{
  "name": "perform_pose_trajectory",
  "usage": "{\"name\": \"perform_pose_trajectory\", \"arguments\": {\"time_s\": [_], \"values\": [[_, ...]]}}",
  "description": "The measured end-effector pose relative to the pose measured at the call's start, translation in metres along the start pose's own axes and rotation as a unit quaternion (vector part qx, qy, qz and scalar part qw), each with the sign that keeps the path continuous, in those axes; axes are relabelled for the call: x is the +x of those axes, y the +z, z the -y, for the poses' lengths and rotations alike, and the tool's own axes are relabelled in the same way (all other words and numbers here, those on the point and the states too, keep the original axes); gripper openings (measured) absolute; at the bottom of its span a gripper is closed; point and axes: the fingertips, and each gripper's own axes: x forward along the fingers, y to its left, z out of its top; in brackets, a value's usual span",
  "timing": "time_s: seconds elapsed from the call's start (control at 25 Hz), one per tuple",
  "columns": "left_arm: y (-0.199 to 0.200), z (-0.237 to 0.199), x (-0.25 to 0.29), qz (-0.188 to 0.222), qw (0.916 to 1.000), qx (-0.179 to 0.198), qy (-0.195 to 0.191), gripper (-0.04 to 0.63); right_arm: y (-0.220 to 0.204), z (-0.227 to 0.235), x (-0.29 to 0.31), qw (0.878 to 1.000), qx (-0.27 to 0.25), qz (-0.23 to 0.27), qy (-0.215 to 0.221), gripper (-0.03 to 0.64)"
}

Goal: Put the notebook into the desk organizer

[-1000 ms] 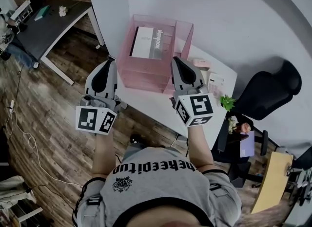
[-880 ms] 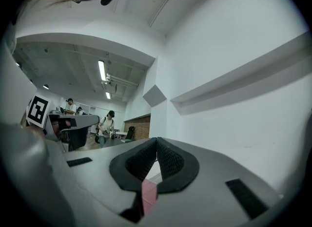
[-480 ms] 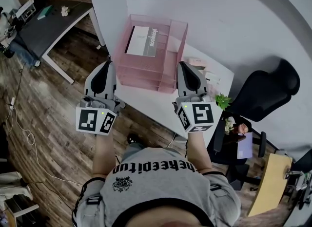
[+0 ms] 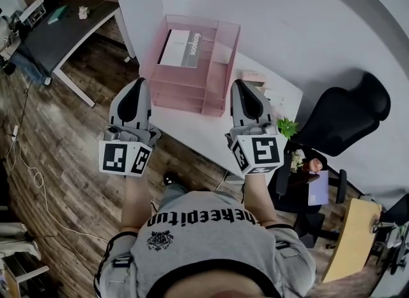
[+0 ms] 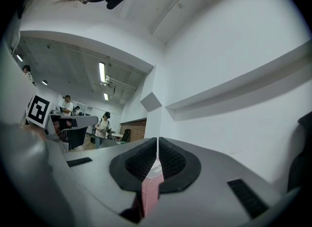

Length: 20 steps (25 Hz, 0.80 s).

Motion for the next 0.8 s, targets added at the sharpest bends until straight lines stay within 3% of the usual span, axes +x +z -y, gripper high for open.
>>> {"name": "perform_pose_trajectory", "arguments": {"time_s": [0.8], "values": [[0.002,0.02,-0.017,-0.005,1.0,0.005,0.004,0.003,0.003,0.003,-0.025,1.0,0.011,0.005,-0.003,0.003]]}}
